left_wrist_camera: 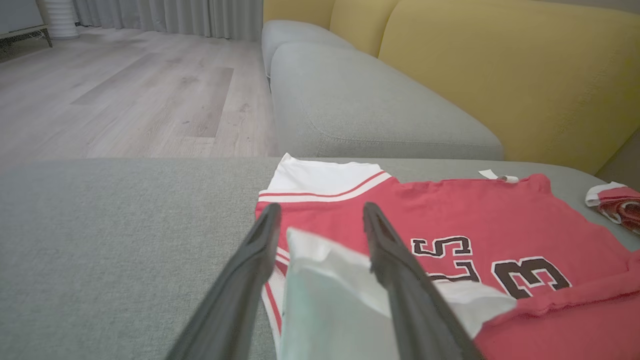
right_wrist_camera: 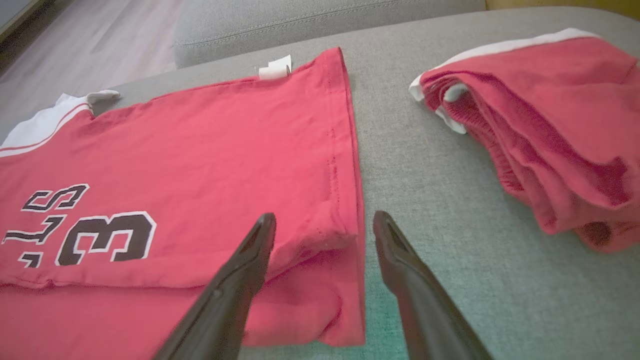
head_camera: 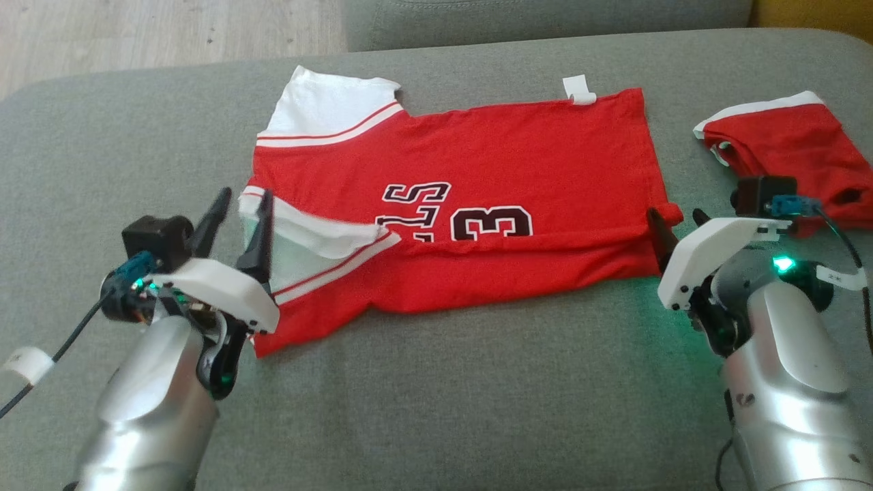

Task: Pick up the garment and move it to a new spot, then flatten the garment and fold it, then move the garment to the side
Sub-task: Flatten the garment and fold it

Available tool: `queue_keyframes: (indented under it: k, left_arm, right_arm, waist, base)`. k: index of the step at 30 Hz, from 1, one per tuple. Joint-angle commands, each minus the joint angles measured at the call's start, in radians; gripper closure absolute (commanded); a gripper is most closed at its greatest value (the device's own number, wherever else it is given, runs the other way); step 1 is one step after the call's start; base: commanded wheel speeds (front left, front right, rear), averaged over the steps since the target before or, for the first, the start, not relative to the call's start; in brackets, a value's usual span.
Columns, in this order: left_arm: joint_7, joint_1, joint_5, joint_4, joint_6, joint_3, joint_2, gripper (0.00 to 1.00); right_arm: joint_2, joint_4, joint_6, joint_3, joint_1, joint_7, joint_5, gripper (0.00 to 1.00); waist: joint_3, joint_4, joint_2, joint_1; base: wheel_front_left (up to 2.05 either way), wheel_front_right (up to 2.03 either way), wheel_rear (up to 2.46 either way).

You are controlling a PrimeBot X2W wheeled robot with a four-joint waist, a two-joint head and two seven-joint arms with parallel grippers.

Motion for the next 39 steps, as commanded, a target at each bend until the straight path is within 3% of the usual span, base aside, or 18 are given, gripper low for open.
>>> queue_keyframes:
  k: [1, 6, 12, 20, 28, 39]
  left_arm:
    - [-0.024, -0.065, -0.002, -0.017, -0.006, 0.032, 0.022, 0.0]
    - [-0.076, -0.067, -0.008, -0.017, -0.009, 0.031, 0.028, 0.0]
    - [-0.119, -0.024, -0.028, -0.088, -0.01, 0.057, 0.065, 0.0]
    - [-0.067, 0.185, -0.076, -0.281, 0.035, 0.073, 0.107, 0.0]
    - [0.017, 0.355, -0.133, -0.385, 0.1, 0.057, 0.079, 0.0]
    - [0.083, 0.328, -0.197, -0.281, 0.138, 0.071, 0.028, 0.0]
  right_arm:
    - [0.002, -0.022, 0.007, 0.029, -0.052, -0.029, 0.01, 0.0]
    - [0.003, -0.04, 0.007, 0.041, -0.053, -0.099, 0.022, 0.0]
    - [0.003, -0.148, 0.007, 0.039, 0.009, -0.145, -0.004, 0.0]
    - [0.003, -0.354, 0.007, 0.034, 0.198, -0.155, -0.021, 0.0]
    - [0.003, -0.469, 0.007, 0.007, 0.344, -0.182, 0.029, 0.0]
    - [0.003, -0.436, 0.007, 0.015, 0.334, -0.229, 0.041, 0.0]
  waist:
    - [-0.001, 0.002, 0.0, -0.0001]
    - [-0.008, 0.005, 0.0, -0.0001]
    - [-0.03, 0.008, 0.0, -0.0001]
    - [-0.066, 0.017, 0.0, -0.0001]
    - [-0.046, 0.021, 0.0, -0.0001]
    - [0.014, -0.008, 0.0, -0.0001]
  base:
    - [0.0, 0.0, 0.0]
    - [0.0, 0.0, 0.0]
    - [0.0, 0.0, 0.0]
    - [0.0, 0.0, 0.0]
    - [0.0, 0.0, 0.0]
    - [0.0, 0.0, 0.0]
